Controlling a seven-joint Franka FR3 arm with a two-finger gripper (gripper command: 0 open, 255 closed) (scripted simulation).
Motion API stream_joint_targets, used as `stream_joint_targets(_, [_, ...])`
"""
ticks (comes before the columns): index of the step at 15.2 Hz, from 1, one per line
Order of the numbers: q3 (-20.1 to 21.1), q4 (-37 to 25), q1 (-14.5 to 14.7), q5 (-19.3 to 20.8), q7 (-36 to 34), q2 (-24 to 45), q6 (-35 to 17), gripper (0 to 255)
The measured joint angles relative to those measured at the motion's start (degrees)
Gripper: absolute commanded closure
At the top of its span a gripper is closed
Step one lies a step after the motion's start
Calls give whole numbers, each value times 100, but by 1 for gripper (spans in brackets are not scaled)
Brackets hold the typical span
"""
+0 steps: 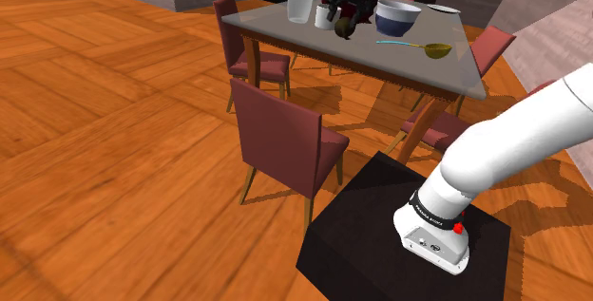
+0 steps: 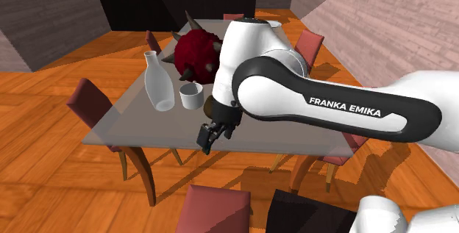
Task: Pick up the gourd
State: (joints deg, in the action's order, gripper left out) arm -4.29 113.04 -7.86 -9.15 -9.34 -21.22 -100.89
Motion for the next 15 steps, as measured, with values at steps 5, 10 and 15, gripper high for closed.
stream_joint_targets(5, [-325,-663,-244,-243,-306,753,-100,0])
stream_joint_targets(10, [-684,-1350,-506,-577,-543,1540,-171,0])
stream_joint_targets(15, [-1044,-1919,-825,-963,-746,2175,-154,0])
